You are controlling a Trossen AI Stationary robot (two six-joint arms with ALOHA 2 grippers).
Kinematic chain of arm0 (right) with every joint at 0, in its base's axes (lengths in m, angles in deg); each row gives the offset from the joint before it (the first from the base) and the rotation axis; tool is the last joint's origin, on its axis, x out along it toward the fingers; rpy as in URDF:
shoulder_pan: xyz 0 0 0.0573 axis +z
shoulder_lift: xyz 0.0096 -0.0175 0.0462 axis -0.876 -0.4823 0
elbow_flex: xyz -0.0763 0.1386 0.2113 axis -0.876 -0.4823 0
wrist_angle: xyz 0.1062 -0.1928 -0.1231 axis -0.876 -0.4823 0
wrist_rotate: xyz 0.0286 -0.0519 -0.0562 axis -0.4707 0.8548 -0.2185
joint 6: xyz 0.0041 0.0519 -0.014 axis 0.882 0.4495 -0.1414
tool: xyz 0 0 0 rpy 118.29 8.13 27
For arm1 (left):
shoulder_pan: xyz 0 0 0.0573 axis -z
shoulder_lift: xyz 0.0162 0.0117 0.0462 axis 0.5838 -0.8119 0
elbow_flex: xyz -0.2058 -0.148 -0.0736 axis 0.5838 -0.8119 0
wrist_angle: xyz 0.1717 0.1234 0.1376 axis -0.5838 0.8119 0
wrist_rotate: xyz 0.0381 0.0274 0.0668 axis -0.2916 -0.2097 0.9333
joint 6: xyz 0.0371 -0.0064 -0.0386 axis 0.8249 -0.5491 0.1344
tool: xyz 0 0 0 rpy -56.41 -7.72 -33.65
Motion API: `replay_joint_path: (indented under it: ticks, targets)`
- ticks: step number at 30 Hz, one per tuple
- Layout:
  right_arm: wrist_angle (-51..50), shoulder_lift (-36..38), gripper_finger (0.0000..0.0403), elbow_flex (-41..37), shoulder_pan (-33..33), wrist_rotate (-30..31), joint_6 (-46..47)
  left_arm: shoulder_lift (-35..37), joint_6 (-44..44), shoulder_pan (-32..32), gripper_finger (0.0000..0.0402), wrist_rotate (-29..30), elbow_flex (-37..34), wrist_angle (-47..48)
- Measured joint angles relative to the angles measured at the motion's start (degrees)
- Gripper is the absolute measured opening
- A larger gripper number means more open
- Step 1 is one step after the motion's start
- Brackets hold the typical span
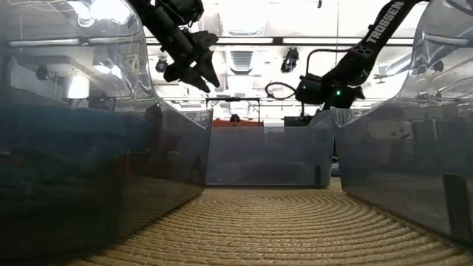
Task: Pick and place Granola Bars by type
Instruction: Adjust the blue granola bar on the table
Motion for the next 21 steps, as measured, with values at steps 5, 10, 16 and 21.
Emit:
replay_joint_path:
  ticks: [5,10,16,21]
  targets:
    - [0.3,-2.4,0.0008,1.3,2.0,0.8,1.1,0.0,-0.4,0.1,0.0183,0.0,0.0,0.0]
    - [-0.5,-5.3,0.0008,5.3,2.1,0.4,1.2,0.0,-0.4,0.1,0.0183,-0.2,0.0,0.0]
    - [-1.8,-7.9,0.0008,9.7,2.8,4.5,0.8,0.0,-0.6,0.1,0.0183,-0.2,0.0,0.0]
    - [-1.5,-9.0,0.0008,12.5,2.8,8.1,0.9,0.0,-0.7,0.1,0.0183,-0.2,0.0,0.0]
